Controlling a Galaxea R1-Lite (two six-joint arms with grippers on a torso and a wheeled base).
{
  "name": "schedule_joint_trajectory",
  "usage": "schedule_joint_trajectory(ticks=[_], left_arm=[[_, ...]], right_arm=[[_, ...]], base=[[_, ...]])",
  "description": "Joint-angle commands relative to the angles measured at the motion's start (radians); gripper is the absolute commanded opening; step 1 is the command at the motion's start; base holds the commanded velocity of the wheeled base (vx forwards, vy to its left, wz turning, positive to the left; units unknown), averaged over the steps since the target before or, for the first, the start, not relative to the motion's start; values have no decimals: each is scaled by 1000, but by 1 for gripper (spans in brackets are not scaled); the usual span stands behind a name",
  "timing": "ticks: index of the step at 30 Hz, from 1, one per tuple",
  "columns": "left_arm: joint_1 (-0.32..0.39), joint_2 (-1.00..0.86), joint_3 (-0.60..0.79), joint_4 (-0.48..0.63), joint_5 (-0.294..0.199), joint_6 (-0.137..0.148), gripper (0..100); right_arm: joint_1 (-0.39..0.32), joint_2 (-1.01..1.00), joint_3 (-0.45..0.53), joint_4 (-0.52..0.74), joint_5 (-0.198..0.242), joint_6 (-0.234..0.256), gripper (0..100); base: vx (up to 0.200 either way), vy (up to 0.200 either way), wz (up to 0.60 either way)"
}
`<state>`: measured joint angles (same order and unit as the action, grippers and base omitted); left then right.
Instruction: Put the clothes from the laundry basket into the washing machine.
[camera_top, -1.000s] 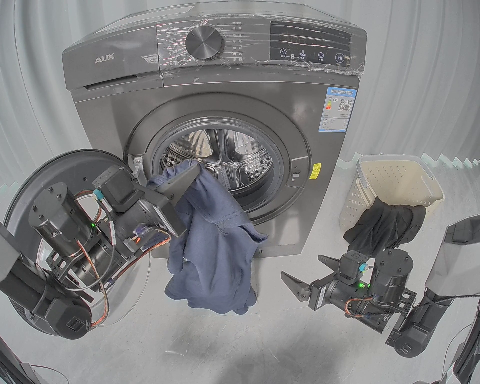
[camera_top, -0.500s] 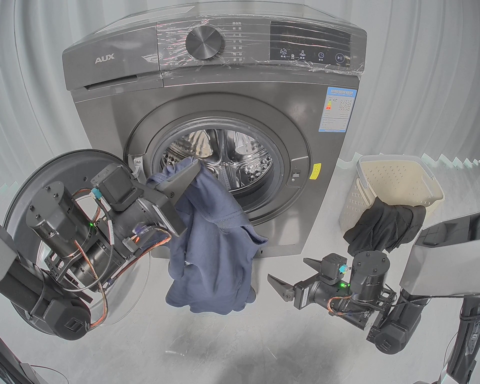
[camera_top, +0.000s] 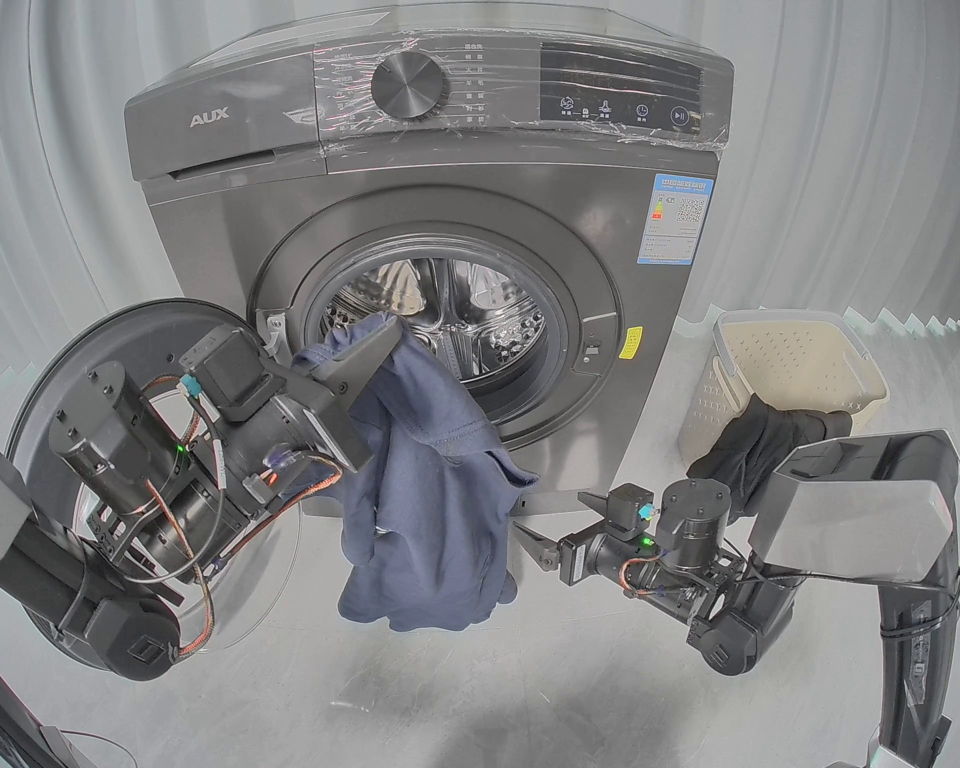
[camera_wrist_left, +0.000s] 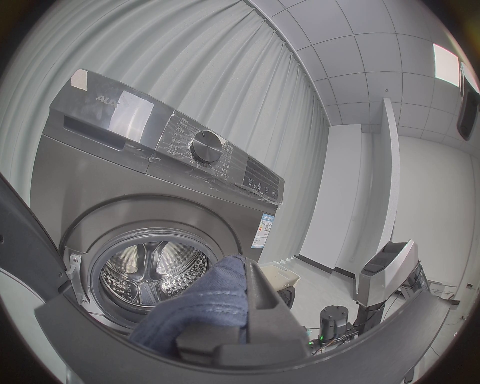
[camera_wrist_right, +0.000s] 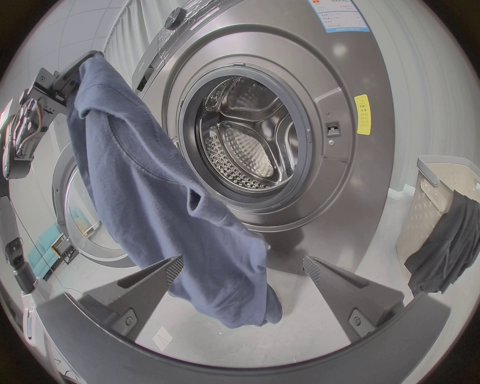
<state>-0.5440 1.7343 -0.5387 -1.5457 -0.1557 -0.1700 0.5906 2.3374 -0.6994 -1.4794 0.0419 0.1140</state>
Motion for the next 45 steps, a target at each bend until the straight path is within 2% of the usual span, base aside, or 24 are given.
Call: schedule_joint_trajectory(ticks=[1,5,7,19,25,26,36,38,40,42,45], left_arm=[[-1,-1,5,-1,-1,0,0],[-5,1,8,-1,-1,0,0],[-7,1,10,-1,-1,0,0],[-13,10,14,-1,1,0,0],[-13,16,25,-1,-4,0,0],[-13,16,25,-1,-4,-2,0],[-11,44,40,-2,-1,-5,0],[-2,62,33,-2,1,0,0],[1,62,31,-2,1,-3,0],[13,50,26,-2,2,-9,0],[45,47,23,-4,1,-5,0]], right_arm=[[-12,59,-75,14,13,-11,100],[-11,83,-150,22,19,-19,100],[-6,94,-184,25,24,-39,100],[20,128,-289,56,26,-86,100],[20,149,-295,44,24,-103,100],[20,149,-296,42,24,-103,0],[20,91,-253,16,21,-103,0],[20,23,-186,14,15,-103,0],[20,3,-166,14,15,-102,0],[14,-70,-100,13,15,-100,0],[9,-144,-48,14,15,-97,0]], base=[[0,0,0],[0,0,0],[0,0,0],[0,0,0],[0,0,0],[0,0,0],[0,0,0],[0,0,0],[0,0,0],[0,0,0],[0,0,0]])
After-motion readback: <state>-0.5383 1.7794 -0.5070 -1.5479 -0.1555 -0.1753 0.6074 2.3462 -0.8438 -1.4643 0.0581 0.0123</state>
